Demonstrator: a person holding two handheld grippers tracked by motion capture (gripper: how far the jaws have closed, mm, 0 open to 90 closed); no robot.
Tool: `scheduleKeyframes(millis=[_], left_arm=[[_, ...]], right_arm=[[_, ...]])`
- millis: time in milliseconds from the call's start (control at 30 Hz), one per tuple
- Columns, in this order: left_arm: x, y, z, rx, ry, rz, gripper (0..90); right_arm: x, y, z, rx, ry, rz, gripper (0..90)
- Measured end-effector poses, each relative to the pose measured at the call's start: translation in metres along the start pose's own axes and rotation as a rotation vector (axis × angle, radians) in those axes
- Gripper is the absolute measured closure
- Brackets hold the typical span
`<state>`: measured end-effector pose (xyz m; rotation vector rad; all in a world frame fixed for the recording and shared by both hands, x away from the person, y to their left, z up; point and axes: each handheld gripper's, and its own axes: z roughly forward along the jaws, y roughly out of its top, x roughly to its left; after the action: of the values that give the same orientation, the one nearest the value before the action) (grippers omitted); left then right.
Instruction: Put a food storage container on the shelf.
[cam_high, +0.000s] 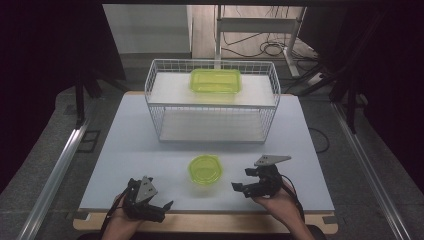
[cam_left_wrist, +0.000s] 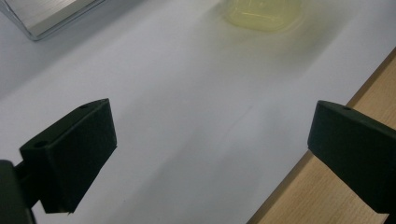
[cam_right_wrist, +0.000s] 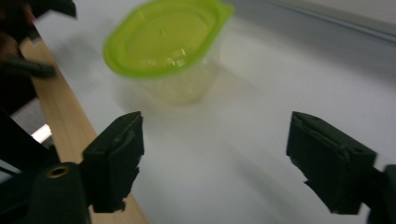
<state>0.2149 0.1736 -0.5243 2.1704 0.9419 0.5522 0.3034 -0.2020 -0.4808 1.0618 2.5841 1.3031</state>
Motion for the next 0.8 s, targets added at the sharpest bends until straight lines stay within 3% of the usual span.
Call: scheduleKeyframes(millis=[133,433,533,800], left_arm=[[0.0,0.0,0.0,0.002,0.003,0.0,1.2],[0.0,-0.001,0.0,0.008,0.003,0.012,1.2],[-0.001,-0.001,0.0,0.01,0.006,0.019,1.2],[-0.001,-0.001,0.001,0.011,0.01,0.018,1.2]], right_arm=[[-0.005,0.016,0.005,-0.023,0.02,0.025,30.1],[-0.014,0.044,0.032,0.011,0.124,0.112,45.1],[-0.017,0.05,0.042,0.033,0.13,0.128,47.2],[-0.03,0.056,0.061,0.073,0.19,0.222,53.7]])
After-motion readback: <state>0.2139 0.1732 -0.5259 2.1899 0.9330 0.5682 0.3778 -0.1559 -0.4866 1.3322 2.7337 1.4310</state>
